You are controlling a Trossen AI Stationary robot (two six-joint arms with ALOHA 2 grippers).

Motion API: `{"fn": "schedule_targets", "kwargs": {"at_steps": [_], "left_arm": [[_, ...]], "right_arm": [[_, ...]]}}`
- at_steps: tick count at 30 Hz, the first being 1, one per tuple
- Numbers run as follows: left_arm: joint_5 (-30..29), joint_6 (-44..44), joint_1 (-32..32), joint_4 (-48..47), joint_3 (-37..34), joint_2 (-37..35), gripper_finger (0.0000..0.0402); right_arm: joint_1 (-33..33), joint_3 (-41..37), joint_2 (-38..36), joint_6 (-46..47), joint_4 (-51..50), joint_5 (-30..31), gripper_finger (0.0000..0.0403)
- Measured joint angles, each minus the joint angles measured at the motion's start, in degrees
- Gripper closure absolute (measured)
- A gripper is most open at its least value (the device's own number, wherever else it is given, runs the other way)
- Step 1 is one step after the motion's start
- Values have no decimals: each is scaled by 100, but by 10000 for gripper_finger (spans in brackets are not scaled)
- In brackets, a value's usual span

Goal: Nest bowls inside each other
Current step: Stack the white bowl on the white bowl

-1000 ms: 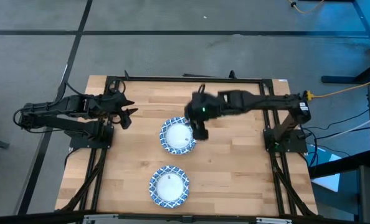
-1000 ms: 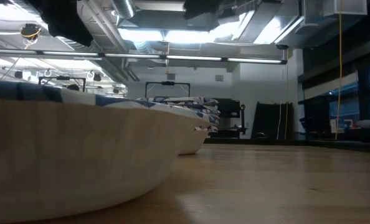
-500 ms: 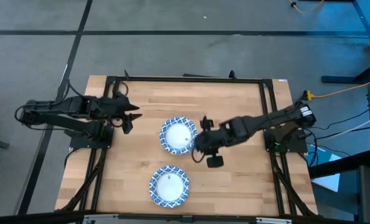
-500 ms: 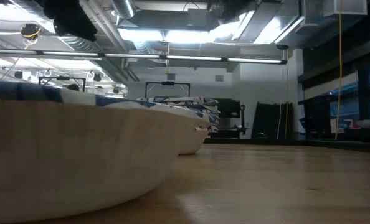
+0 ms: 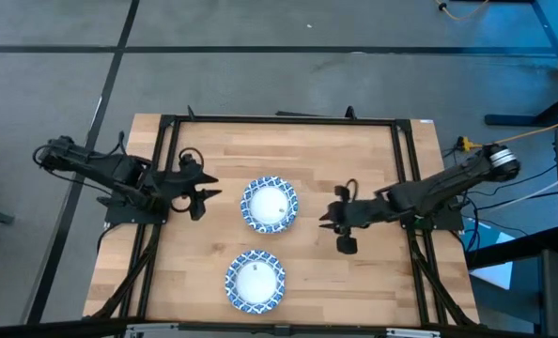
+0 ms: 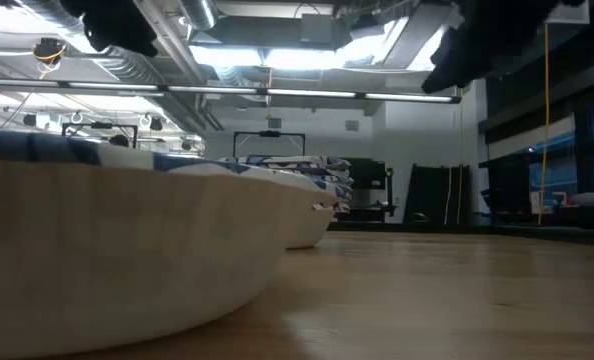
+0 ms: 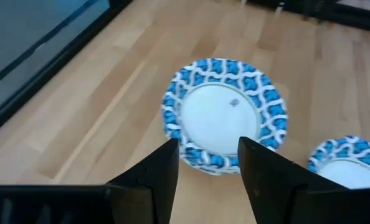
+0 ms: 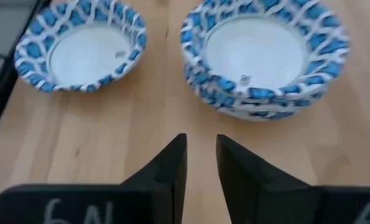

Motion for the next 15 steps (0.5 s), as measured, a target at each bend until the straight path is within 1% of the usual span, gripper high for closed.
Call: {"fn": "schedule_targets", "kwargs": {"at_steps": [5, 8, 10, 12, 15], "left_arm": [[-218, -292, -441, 9, -2, 250, 243], [-245, -481, -633, -6, -2, 452, 243], [-244, -596, -740, 4, -2, 598, 243], [-136, -615, -857, 12, -2, 741, 243], [281, -645, -984, 99, -3, 945, 243]], "right_arm": [[48, -1166, -840, 101, 1287, 500, 315], [47, -1724, -1160, 311, 1878, 706, 315], [46, -1996, -1297, 402, 2245, 723, 315], [46, -2156, -1357, 430, 2615, 721, 315], [46, -2185, -1365, 433, 2664, 721, 315]]}}
